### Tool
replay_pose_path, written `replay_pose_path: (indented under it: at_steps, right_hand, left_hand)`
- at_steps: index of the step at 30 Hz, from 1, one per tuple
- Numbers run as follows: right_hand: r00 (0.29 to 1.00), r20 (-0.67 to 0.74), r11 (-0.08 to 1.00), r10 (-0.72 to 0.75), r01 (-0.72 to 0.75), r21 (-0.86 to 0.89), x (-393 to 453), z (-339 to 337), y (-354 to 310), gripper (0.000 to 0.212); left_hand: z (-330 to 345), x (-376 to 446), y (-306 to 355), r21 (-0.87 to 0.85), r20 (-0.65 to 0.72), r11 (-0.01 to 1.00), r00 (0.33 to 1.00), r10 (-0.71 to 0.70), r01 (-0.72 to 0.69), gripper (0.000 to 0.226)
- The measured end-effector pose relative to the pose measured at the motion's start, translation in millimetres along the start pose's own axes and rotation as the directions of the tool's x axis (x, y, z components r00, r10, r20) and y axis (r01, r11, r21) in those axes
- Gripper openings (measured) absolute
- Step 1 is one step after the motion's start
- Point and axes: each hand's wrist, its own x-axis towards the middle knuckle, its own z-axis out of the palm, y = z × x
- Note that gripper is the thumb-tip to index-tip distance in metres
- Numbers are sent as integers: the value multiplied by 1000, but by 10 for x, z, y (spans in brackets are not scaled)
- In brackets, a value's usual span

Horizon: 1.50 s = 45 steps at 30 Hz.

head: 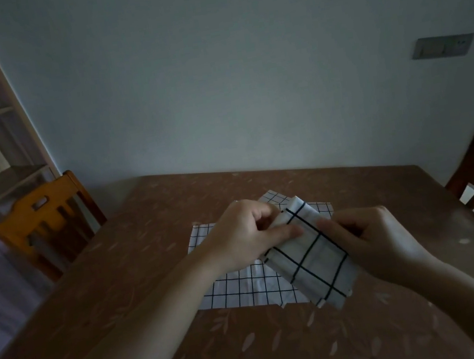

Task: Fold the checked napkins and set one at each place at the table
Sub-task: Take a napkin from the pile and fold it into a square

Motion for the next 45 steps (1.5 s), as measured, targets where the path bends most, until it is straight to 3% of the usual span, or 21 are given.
replay_pose_path:
  at_steps: [3,5,10,14,21,24,26,28,31,37,42,45]
  right_hand:
    - [999,-19,999,-38,37,-22,16,18,-21,47]
    - [998,-9,996,-65,64,-58,32,21,-39,47]
    - [998,-3,998,-67,67,-18,49,61,-52,55]
    - [998,27,997,60,-61,49,16,60,-88,46]
    - [917,352,973,187,-223,64,117,-2,-278,25]
    - [916,313,959,251,-279,47,126,55,-317,30]
    - [926,249,949,285,-309,65,122,67,-308,32]
    - [939,126,933,320,-335,131,115,77,-274,32]
    - [935,-23,923,355,-346,166,101,136,-223,32]
    - [848,0,818,530,-512,261,-191,106,-71,40]
    - [774,-185,796,605,-588,145,-613,20,105,45]
    - [700,-153,714,698,-665,219,-956,-136,250,41]
  left_hand:
    - [-35,29,-33,0,29,1000,999,-19,19,53]
    - [-38,53,-20,-8,46,1000,999,-29,30,46]
    - [84,122,21,178,-178,978,974,140,-108,37]
    - [64,116,-60,166,-214,978,964,159,-125,36]
    - [108,104,-4,115,-114,984,982,148,-135,31]
    - [102,108,30,53,-192,985,967,169,-162,34]
    - [115,65,0,-142,-219,987,975,37,-69,39]
    - [180,-13,-53,-408,-85,905,982,-170,121,49]
    - [356,-104,-155,-455,88,832,946,-312,317,32]
    - [572,-88,-281,-515,57,807,951,-304,289,20]
    - [1107,-50,-275,-520,240,783,938,-248,340,26]
    - [1444,-72,-230,-527,253,784,941,-224,329,29]
